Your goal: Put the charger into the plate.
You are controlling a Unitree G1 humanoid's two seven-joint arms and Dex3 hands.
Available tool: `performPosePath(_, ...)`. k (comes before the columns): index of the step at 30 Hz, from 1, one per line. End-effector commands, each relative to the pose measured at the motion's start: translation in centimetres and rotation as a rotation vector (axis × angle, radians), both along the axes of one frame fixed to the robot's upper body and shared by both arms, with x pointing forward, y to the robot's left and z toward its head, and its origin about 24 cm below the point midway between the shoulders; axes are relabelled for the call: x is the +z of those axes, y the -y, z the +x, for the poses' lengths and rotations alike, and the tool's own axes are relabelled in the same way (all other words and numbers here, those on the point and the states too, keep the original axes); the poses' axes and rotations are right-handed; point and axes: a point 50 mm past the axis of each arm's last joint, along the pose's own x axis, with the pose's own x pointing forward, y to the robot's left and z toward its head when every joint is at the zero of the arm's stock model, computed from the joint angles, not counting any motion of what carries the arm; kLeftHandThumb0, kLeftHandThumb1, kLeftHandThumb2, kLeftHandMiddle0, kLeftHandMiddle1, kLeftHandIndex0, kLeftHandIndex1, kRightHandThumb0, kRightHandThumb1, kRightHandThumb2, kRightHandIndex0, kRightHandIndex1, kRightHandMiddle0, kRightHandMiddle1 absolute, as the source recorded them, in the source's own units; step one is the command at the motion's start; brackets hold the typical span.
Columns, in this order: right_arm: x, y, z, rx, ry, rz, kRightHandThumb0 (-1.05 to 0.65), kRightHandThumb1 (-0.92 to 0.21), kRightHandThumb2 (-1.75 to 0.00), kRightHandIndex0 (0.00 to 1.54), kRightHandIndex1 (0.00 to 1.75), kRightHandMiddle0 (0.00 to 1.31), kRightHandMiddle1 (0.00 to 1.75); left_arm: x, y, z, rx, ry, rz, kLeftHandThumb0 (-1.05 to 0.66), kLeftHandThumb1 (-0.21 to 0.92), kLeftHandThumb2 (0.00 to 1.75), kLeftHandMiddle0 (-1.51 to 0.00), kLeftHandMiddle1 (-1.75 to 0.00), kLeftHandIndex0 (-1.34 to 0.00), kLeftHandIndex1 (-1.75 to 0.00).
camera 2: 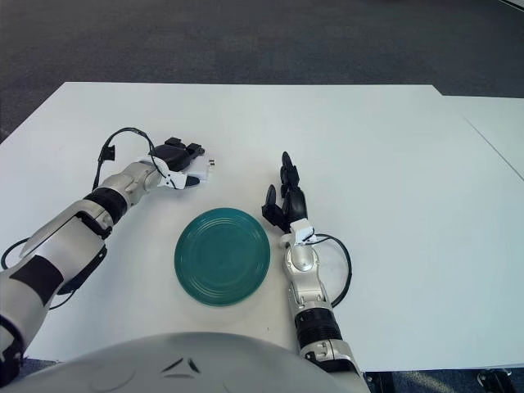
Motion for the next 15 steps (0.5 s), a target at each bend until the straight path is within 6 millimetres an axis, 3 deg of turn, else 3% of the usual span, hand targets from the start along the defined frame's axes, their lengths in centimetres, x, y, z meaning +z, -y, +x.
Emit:
performPosePath(1,-3.69,1.63,-2.41,-0.027,-0.176,-0.032,-0.96,-0.92,-0.93,0.0,0.0,0.03,0.03,-3.53,-0.85,-2.2,0.019,-0.139,0.077,-1.05,0.92,0.62,0.0,-1.3,-0.15,-0.61)
performPosePath(6,-3.67,1.93,-2.47,-0.026,-0.178,-0.031,-0.95,-0.92,-0.93,0.0,0.0,0.03,0.04,-3.62,-0.63,-2.27,0.024,-0.142,0.063,-1.05,0.92,0.61,0.0,-1.43,-0.2,-0.64)
performPosePath(11,-3.63,2.14,-2.6,-0.025,-0.174,-0.031,-0.95,-0.92,-0.93,0.0,0.0,0.03,0.04,-3.65,-0.54,-2.3,0.028,-0.14,0.048,-1.05,0.92,0.56,0.0,-1.41,-0.21,-0.76)
performPosePath(14,-3.61,2.26,-2.73,-0.028,-0.172,-0.03,-0.95,-0.92,-0.93,0.0,0.0,0.03,0.04,-3.61,-0.47,-2.28,0.036,-0.139,0.028,-1.05,0.92,0.5,0.0,-1.44,-0.19,-0.97)
performPosePath(15,-3.61,2.31,-2.77,-0.028,-0.172,-0.03,-0.96,-0.92,-0.94,0.0,0.0,0.03,0.04,-3.61,-0.43,-2.28,0.038,-0.139,0.022,-1.02,0.92,0.44,0.0,-1.53,-0.17,-1.13)
